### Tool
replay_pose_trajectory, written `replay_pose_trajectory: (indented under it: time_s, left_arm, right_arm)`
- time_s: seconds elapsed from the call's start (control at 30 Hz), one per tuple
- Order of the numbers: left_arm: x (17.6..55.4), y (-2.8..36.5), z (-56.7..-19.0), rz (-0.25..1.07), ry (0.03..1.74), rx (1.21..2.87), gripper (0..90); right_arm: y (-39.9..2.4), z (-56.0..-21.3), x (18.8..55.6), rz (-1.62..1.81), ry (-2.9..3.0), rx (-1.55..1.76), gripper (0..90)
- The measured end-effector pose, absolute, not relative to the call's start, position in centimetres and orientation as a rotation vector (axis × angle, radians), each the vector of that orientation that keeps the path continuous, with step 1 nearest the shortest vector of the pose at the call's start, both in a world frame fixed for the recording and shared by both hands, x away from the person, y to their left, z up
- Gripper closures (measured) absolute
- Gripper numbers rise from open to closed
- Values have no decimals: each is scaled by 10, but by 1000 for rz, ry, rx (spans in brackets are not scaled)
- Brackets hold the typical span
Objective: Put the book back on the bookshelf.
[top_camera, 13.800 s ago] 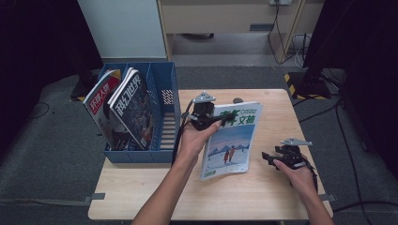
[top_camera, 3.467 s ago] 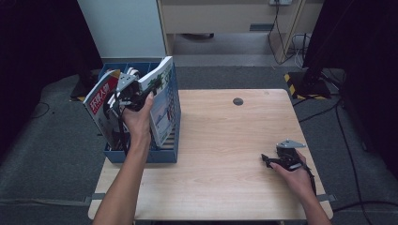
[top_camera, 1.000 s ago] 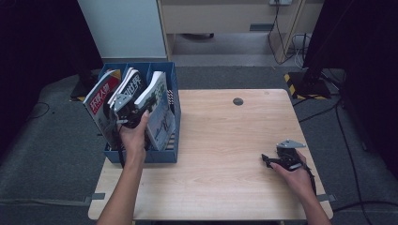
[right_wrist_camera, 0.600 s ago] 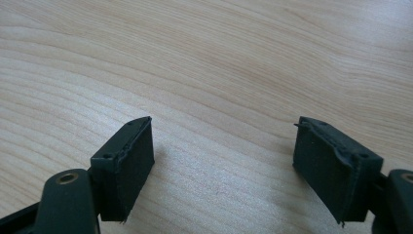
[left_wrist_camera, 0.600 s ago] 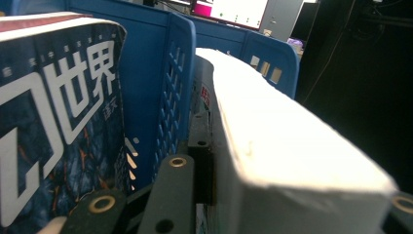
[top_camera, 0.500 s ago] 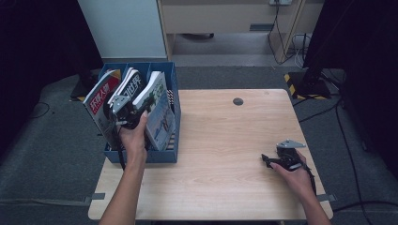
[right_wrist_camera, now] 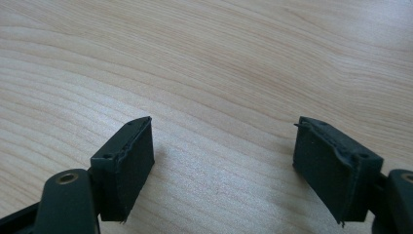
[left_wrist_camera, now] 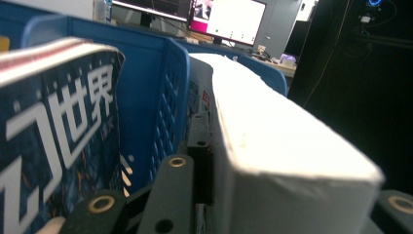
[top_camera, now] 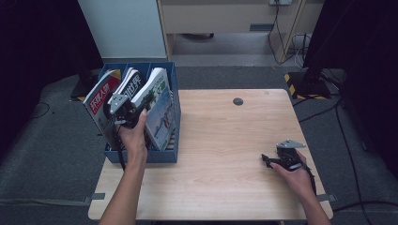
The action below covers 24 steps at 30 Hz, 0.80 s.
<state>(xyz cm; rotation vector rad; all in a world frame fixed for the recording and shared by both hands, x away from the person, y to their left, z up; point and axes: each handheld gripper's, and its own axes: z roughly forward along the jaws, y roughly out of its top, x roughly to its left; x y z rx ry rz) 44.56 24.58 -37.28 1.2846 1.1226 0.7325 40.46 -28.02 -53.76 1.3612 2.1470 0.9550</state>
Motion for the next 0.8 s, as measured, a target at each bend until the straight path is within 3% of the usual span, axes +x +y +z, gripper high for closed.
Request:
replay_pose_trajectory:
  time_s: [0.8]
  left_arm:
    - [463,238,-382,719,1120,1279,727]
  right_arm:
    - [-281,-538,405,956,2146,1362,227]
